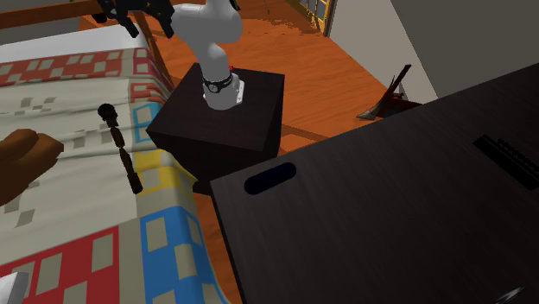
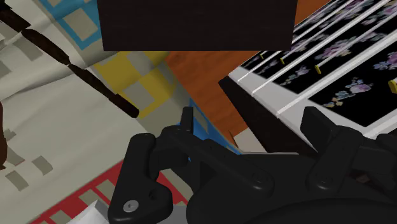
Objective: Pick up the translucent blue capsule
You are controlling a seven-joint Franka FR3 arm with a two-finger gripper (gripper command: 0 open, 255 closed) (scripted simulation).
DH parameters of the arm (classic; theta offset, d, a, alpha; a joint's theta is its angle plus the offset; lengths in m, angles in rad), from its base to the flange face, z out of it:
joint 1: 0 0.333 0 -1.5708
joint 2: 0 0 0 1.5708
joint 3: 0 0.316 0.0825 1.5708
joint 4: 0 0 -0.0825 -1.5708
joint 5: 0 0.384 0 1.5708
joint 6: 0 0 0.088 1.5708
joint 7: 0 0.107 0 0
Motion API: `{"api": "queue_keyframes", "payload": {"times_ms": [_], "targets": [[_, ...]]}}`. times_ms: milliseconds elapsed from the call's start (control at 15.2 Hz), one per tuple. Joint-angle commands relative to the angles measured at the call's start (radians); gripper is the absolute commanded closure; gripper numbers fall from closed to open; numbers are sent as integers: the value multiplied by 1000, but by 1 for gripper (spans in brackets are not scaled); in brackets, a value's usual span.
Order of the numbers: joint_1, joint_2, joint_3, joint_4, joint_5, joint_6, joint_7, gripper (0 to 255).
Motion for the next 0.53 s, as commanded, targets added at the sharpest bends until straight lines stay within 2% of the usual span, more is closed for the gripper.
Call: {"api": "queue_keyframes", "payload": {"times_ms": [0,462], "targets": [[0,0,0,0,0,0,0,0],[-2,17,178,-59,148,147,302,0]]}}
